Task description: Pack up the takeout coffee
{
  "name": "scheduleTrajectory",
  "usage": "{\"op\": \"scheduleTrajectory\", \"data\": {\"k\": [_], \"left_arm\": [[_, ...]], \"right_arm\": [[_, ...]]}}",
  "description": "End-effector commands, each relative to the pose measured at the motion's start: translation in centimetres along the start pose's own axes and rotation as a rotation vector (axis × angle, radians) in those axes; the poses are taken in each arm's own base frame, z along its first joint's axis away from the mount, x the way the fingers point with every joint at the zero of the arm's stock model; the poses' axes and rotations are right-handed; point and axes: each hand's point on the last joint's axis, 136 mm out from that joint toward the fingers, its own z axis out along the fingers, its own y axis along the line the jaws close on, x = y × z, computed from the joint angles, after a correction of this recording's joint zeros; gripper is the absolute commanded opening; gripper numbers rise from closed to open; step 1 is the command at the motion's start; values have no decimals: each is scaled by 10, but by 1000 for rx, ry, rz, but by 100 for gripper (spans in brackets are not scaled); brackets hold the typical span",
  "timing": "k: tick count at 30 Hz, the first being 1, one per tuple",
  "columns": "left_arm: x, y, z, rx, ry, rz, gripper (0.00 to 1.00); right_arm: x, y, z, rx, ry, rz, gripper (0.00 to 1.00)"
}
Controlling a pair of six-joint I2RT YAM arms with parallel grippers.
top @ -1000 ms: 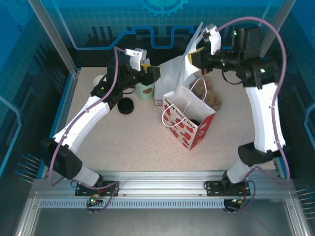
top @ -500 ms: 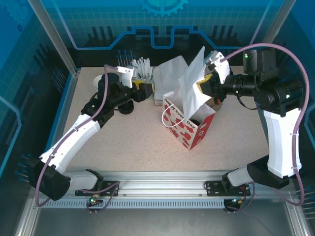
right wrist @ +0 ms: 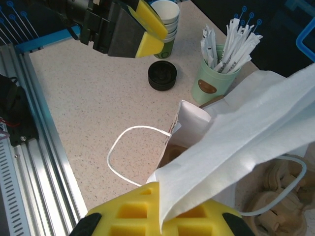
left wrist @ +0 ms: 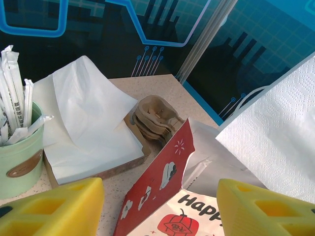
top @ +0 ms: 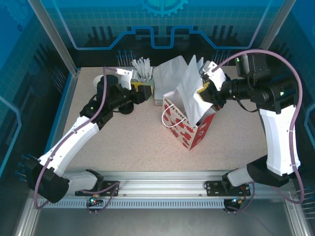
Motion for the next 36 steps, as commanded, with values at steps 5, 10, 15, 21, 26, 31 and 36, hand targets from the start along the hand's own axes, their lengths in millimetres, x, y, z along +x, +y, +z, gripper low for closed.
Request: {"op": "scheduleTrajectory", "data": {"k": [5,10,15,21,26,31,36], "left_arm": [[2,0,-6,-9,-1,14,63],[-1,-1,-8,-10,-4,17,63],[-1,-1,-9,-19,-1,21,63],[0,1,-8,-27,2,21,63],[-1,1,-8,-30,1,22,63],[0,3,-8,-39,8,25,63],[0,5,-7,-47,13,27,63]], "right_arm": [[16,-20,20,57,121,-12,0],[18,-36,24,119,163,-5,0],[20,-47,26,173,194,-12,0],[22,-58,36,206,228,-32,0],[16,-64,43,219,232,-87,0],[17,-74,47,249,261,-131,0],[14,-80,49,276,270,-165,0]]}}
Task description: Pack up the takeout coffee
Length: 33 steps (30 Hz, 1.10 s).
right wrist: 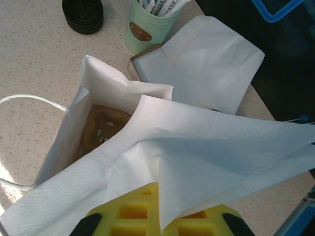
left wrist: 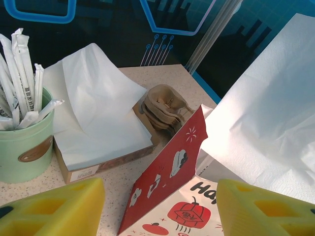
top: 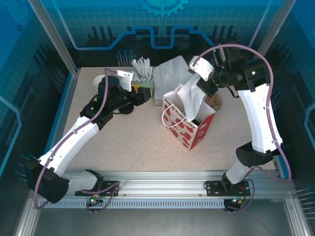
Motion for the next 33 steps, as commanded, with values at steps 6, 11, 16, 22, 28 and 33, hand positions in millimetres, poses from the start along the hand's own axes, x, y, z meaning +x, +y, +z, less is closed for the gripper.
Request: {"op": "scheduleTrajectory", "data": {"k": [6,11,16,22,28,33], "left_arm": [[-10,-2,-5,-12,-23,28,63],[-5,1,-1,-19,-5,21,62],[-3,2,-2,-27,0,24,62],[-1,3,-2,-30,4,22,62],[2,3,-1,-26,7,15,62],[5,5,-4,-30,9,12,62]], "right_arm": [[-2,-7,6,63,37,-131,0],[2,-7,14,63,68,-210,0],[13,2,20,31,87,-285,1],[23,16,19,7,52,-357,2],[26,31,27,-55,22,-358,5],[33,44,42,-113,18,-298,7]]}}
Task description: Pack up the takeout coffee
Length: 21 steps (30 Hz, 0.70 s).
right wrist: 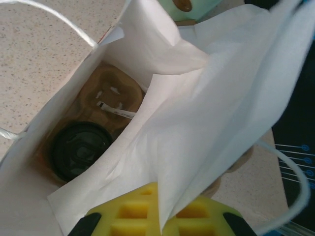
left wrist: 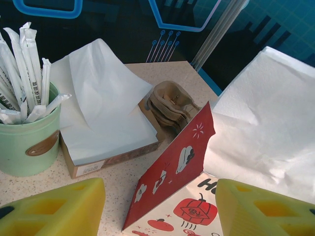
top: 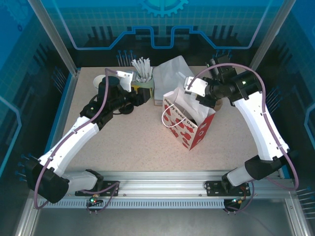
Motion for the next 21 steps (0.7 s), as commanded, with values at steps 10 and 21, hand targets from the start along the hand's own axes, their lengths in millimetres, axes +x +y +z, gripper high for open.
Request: {"op": "scheduleTrajectory", "data": {"k": [10,21], "left_arm": [[7,2,-7,-11,-1,16,62],[13,11,-9,-50,-15,17,63]], "right_arm": [[1,28,36,-82,-90,199,22],[-14,18,-4,-7,-269,359,45]]}}
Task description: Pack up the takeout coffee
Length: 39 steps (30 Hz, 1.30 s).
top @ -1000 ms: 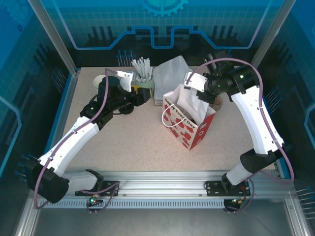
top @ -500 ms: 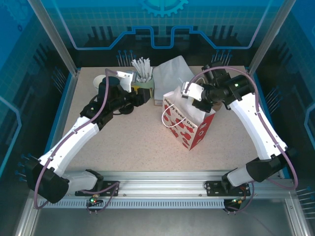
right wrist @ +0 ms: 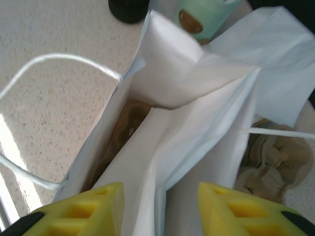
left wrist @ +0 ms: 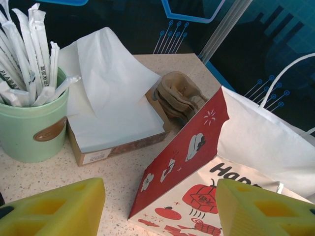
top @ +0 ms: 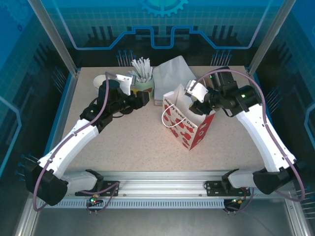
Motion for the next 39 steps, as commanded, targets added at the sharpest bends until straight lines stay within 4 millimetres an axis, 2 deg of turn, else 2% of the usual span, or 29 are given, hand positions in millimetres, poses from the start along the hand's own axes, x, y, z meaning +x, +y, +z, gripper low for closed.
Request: {"op": "scheduleTrajectory", "data": {"k": [1,4,12,15,19,20,27,30,32,39], "left_arm": [[-4,3,-7,-24,-43,21,63],[-2,4,-8,-22,-52,18,63],[1,4,-6,-20,-45,10,63],[2,5,-6,-20,-45,10,63],[1,4,-6,-19,-45,11,63],[2,4,-6,-19,-43,11,63],[5,6,-5,-22,-39,8,63],[4,6,-5,-25,-40,12,63],[7,8,-4,-29,-34,13,63],[11,18,-9,-76,-48,14,64]], "right_arm": [[-13,-3,-18,24,-112,100,45],[-6,-10,-19,58,-124,162,44],[26,-9,5,43,11,228,41],[36,-7,13,38,46,235,33],[39,-6,19,22,60,244,10],[39,-6,20,20,61,247,7],[47,4,43,-39,95,273,3],[47,6,44,-45,100,275,6],[41,5,38,-39,79,281,13],[3,-7,-14,59,-149,305,50]]}}
